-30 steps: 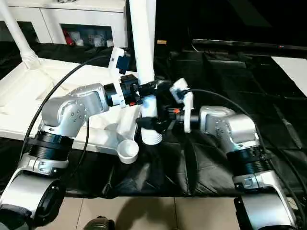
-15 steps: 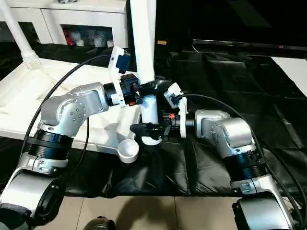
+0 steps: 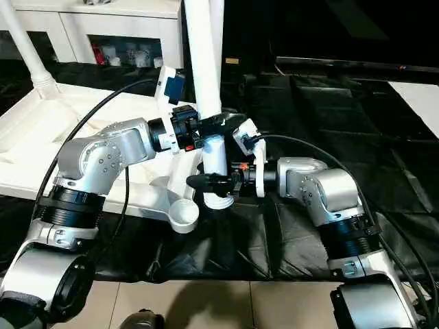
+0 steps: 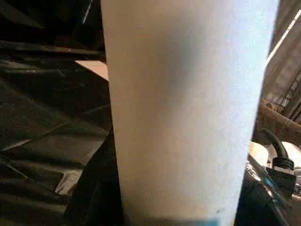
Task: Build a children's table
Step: Pick table leg
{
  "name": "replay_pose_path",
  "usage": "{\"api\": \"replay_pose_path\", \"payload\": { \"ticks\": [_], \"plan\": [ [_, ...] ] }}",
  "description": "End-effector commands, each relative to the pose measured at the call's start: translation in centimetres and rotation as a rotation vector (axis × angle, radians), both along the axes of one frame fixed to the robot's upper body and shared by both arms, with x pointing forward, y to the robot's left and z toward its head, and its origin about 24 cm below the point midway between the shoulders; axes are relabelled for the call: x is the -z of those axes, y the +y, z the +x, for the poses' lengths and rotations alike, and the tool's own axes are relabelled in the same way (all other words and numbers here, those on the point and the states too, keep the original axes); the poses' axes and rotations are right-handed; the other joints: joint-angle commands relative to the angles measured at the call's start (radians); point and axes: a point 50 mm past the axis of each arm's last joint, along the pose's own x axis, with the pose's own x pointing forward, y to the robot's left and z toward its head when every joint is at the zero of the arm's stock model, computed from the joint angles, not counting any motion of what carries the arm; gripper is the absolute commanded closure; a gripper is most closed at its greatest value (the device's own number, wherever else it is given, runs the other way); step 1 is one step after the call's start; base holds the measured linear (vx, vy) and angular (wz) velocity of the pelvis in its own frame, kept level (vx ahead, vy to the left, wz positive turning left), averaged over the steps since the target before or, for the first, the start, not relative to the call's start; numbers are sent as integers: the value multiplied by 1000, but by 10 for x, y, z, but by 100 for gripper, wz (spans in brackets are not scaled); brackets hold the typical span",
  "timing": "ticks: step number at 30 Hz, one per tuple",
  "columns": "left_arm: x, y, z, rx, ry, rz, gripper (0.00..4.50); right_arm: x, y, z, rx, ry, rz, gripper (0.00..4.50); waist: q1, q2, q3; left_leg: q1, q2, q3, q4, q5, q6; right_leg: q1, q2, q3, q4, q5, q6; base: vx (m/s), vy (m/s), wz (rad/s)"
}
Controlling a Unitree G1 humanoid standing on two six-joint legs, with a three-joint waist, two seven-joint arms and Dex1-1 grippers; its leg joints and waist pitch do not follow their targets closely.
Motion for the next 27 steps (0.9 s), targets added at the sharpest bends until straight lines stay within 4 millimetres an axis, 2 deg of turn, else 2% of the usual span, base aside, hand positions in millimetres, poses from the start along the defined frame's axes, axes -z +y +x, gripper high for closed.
{"api": "replay_pose_path", "payload": {
  "ticks": [1,3,4,5,8,11,12,13,14,16,17,18,19,20,21,26,27],
  "plan": [
    [-13,-3,1,-13,-55,-13,229,-2,2,-1,1,-8,15,191,-4,5,-85,29,19,-3,-62,-143,-14,56,-44,17,-61,-30,-243,0,0,0],
    [-14,-2,3,-22,-22,-50,194,-2,2,-1,13,-11,24,210,-5,6,-85,29,19,-3,-61,-141,-15,55,-42,17,-60,-18,-245,0,0,0],
    [-15,-1,2,-16,-14,-65,191,-2,2,0,22,-14,30,219,-5,4,-86,29,19,-3,-61,-146,-13,57,-43,16,-61,-12,-250,0,0,0],
    [-16,-1,2,-10,-12,-72,184,-2,2,0,26,-16,34,225,-5,8,-86,29,18,-3,-61,-147,-14,55,-42,16,-61,-12,-251,0,0,0],
    [-16,0,3,-21,-15,-75,151,-3,1,1,40,-20,46,250,-5,8,-85,30,19,-4,-63,-157,-18,55,-42,16,-61,-17,-252,0,0,0],
    [-18,1,5,-56,-20,-80,138,-5,-1,2,56,-26,63,255,-5,7,-85,30,19,-4,-63,-160,-20,56,-42,16,-62,-21,-248,0,0,0],
    [-18,2,6,-73,-26,-77,123,-5,-2,3,59,-27,66,255,-2,-2,-85,30,19,-3,-63,-154,-15,57,-44,17,-61,-25,-248,0,0,0],
    [-18,2,7,-83,-31,-75,113,-5,-2,3,60,-27,68,256,-3,1,-84,29,19,-3,-63,-153,-13,56,-44,17,-63,-33,-244,0,0,0],
    [-18,3,7,-87,-26,-80,108,-5,-2,3,62,-28,70,256,-4,-2,-84,29,19,-3,-63,-151,-13,56,-43,17,-63,-34,-243,0,0,0],
    [-18,4,6,-79,-16,-89,100,-6,-3,3,65,-29,72,257,-3,1,-84,29,19,-3,-62,-144,-11,55,-44,17,-63,-36,-239,0,0,0],
    [-17,4,5,-76,-16,-88,99,-6,-4,3,65,-29,72,257,-3,1,-84,29,19,-3,-63,-143,-11,56,-44,17,-62,-35,-239,0,0,0],
    [-16,4,4,-70,-16,-81,99,-6,-4,3,64,-30,74,257,-3,-5,-85,28,19,-3,-62,-138,-9,56,-44,17,-61,-34,-239,0,0,0],
    [-16,4,4,-70,-16,-81,99,-6,-4,3,64,-30,74,257,-2,-3,-84,28,20,-3,-63,-137,-8,55,-44,17,-62,-36,-239,0,0,0],
    [-13,4,2,-61,-13,-73,116,-6,-4,3,63,-30,75,257,-4,-8,-83,27,19,-2,-63,-136,-6,56,-44,17,-63,-40,-237,0,0,0],
    [-13,3,1,-64,-13,-70,126,-7,-4,3,63,-31,76,257,-3,-5,-84,28,20,-3,-63,-135,-7,55,-45,17,-62,-44,-237,0,0,0],
    [-10,2,-1,-50,-11,-74,151,-8,-3,3,59,-33,82,257,-3,-7,-83,28,19,-1,-62,-134,-3,54,-45,18,-64,-60,-231,0,0,0],
    [-10,1,-2,-41,-21,-73,173,-8,-3,3,59,-34,82,257,-3,-7,-83,28,19,-1,-62,-136,-4,54,-45,18,-65,-68,-228,0,0,0]
  ]
}}
